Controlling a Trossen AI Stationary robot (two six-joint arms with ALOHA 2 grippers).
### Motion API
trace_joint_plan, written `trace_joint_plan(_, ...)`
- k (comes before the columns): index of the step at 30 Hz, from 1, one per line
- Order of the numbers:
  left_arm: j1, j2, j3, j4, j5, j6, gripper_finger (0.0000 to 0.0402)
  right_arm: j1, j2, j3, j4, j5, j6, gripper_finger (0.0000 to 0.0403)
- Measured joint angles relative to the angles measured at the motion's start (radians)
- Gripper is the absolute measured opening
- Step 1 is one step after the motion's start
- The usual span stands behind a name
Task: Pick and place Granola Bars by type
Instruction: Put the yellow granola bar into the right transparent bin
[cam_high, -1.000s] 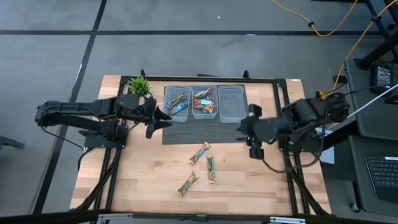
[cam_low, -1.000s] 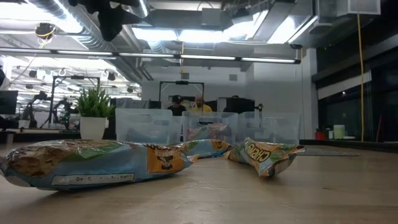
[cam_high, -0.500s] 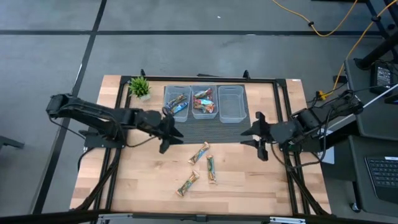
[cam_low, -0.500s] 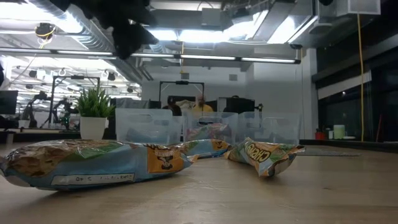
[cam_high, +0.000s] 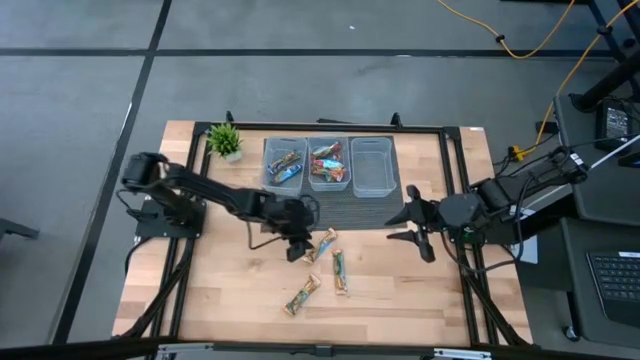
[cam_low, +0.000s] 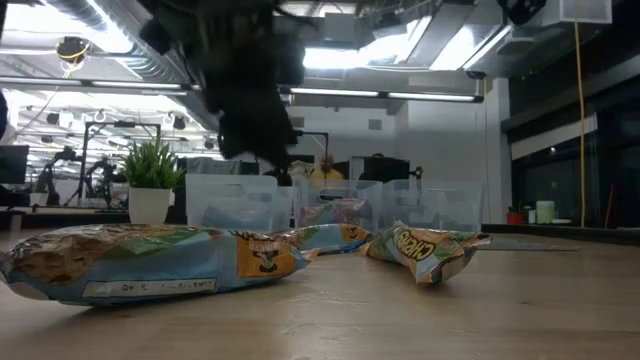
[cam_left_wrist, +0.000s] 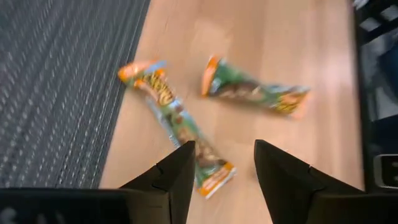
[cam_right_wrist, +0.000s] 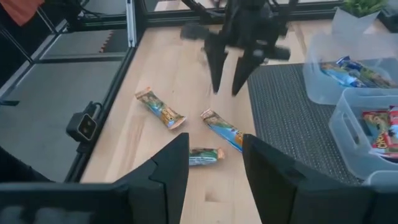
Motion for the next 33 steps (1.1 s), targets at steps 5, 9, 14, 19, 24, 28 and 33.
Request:
trace_joint_plan(5,0.004,0.159,0.133,-0.181,0.048,-0.019,0.0179,-0.01,0.001,0.0,-0.001,-0.001,-0.018,0.0152)
trace_joint_plan(9,0.0,0.249,0.242,-0.241,0.035,0.013,0.0203,-0.01,0.001,0.0,-0.002,-0.012,-0.022,0.0152)
trace_joint_plan(14,0.005,0.289,0.325,-0.241,-0.04,0.022,0.0226,-0.01,0.001,0.0,-0.007,-0.029,-0.038,0.0152)
trace_joint_plan(19,0.009,0.34,0.349,-0.258,-0.067,0.004,0.023,-0.01,0.001,0.0,-0.009,-0.029,-0.039,0.0152)
trace_joint_plan(24,-0.001,0.385,0.351,-0.278,-0.091,-0.025,0.023,-0.01,0.001,0.0,-0.01,-0.029,-0.037,0.0152)
trace_joint_plan(28,-0.012,0.401,0.356,-0.283,-0.114,-0.046,0.0229,-0.01,0.001,0.0,-0.011,-0.029,-0.037,0.0152)
trace_joint_plan(33,-0.029,0.406,0.356,-0.319,-0.204,-0.082,0.0201,-0.01,0.001,0.0,-0.011,-0.028,-0.037,0.0152)
